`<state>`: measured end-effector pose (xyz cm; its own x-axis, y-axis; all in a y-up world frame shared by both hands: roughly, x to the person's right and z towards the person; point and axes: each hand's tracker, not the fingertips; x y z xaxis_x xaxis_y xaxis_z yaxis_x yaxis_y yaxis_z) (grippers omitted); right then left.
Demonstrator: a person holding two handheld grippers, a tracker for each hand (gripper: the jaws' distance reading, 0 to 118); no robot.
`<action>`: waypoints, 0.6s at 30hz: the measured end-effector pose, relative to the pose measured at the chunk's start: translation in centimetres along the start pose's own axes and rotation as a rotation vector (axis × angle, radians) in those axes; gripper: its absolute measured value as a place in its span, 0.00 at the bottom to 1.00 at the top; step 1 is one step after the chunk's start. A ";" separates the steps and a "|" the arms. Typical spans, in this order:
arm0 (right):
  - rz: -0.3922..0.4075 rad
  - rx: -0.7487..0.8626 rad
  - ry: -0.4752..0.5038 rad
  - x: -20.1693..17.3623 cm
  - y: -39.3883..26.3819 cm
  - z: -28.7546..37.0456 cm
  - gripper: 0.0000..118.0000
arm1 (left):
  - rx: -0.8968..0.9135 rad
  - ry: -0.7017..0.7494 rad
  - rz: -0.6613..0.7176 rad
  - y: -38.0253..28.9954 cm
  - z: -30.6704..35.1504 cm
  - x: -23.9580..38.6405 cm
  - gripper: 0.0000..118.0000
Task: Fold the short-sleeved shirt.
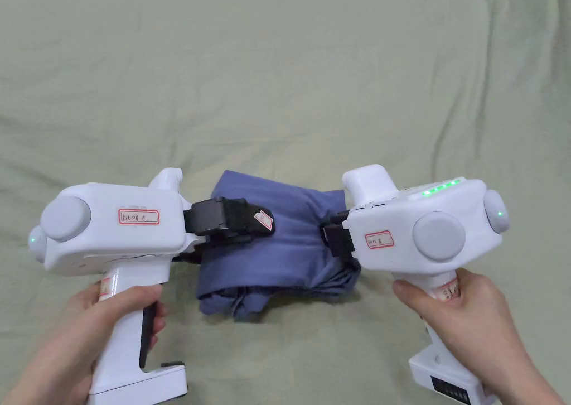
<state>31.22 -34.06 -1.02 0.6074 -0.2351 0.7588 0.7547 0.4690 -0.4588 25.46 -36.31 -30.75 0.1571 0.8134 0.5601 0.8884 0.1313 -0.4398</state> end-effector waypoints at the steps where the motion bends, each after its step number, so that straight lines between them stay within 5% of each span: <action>1: 0.005 0.001 -0.008 -0.4 0.0 0.3 0.02 | 0.020 0.063 -0.039 0.0 0.3 -0.1 0.46; 5: 0.027 0.049 0.029 -1.9 0.2 2.4 0.02 | 0.009 0.065 -0.064 0.4 3.4 0.1 0.44; 13: 0.074 0.150 0.082 -7.4 2.1 5.4 0.02 | 0.117 0.503 -0.234 4.3 18.2 -1.2 0.44; 18: 0.116 0.160 0.080 -10.4 3.1 5.5 0.02 | 0.136 0.795 -0.144 7.8 27.8 -6.9 0.44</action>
<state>25.88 -25.51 -7.74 0.7108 -0.2355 0.6628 0.6332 0.6244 -0.4573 19.33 -25.15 -57.64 0.3498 0.1453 0.9255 0.8710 0.3133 -0.3784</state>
